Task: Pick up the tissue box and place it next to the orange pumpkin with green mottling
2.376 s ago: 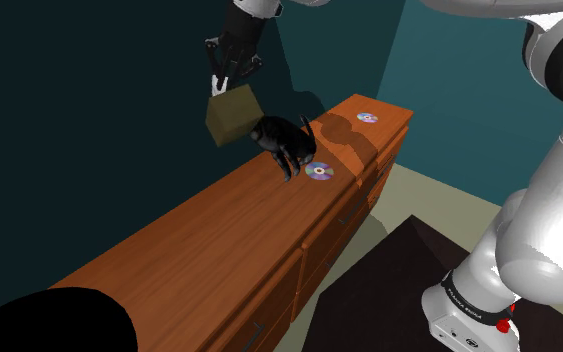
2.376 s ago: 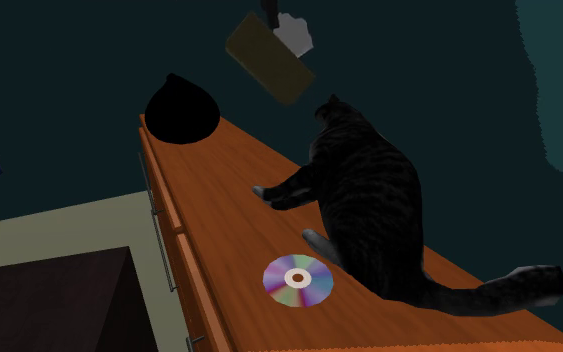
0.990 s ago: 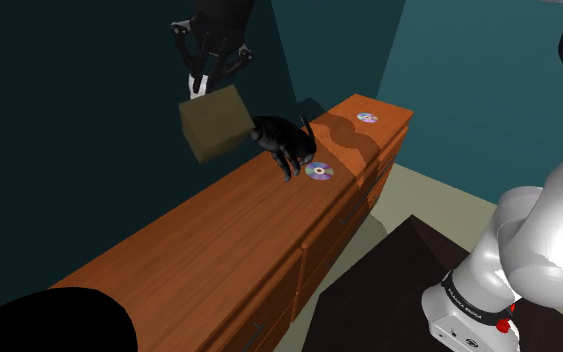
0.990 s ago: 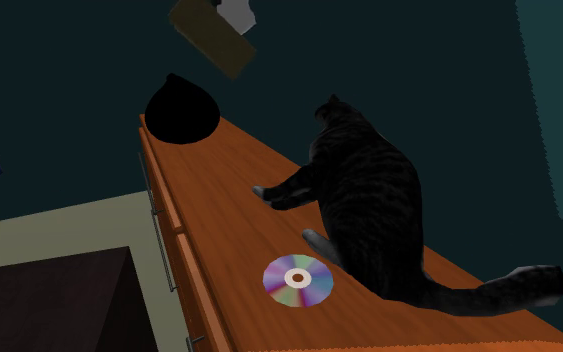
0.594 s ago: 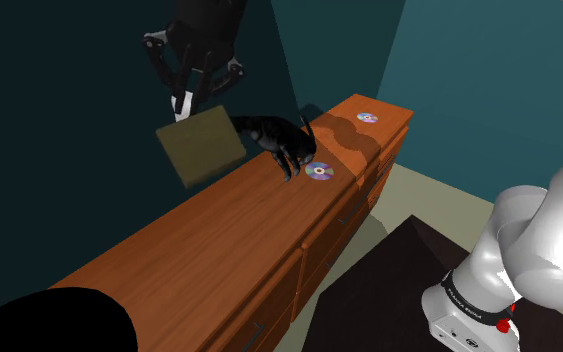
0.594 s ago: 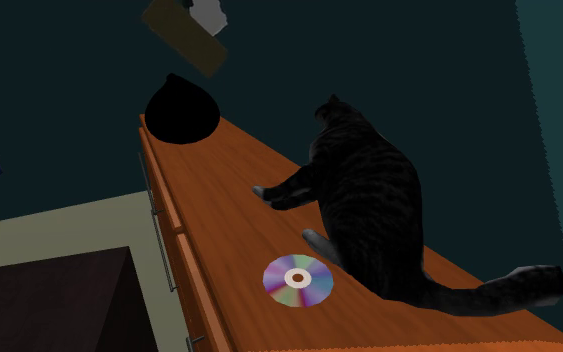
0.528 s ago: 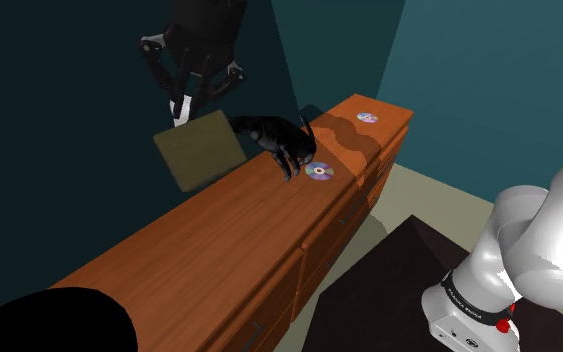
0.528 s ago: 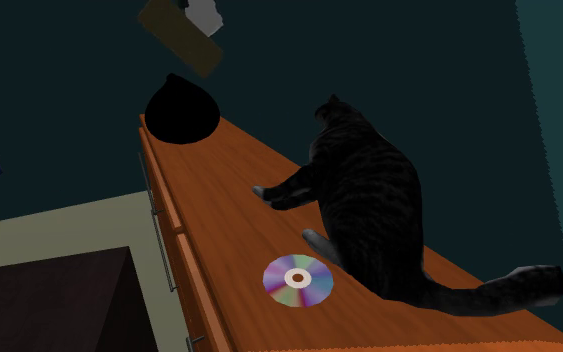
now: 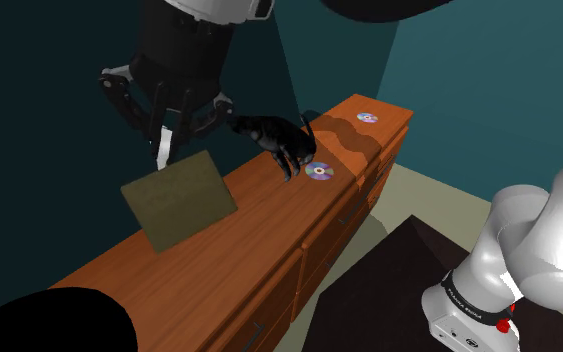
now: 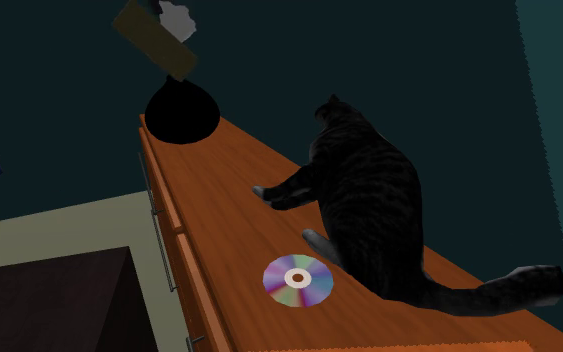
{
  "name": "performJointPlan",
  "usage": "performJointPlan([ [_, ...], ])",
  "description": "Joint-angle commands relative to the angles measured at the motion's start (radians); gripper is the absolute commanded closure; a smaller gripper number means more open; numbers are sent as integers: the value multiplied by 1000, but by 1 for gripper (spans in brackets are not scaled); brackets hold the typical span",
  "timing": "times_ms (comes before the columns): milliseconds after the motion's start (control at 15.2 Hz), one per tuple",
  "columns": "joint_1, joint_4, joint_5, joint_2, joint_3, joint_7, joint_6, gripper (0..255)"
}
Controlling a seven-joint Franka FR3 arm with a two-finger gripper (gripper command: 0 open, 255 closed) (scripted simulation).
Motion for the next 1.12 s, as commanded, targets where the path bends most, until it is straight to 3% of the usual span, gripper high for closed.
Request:
performJointPlan([
  [0,2,-33,0,-5,2,6,28,255],
  [1056,4,-267,7,-23,3,7,246,255],
])
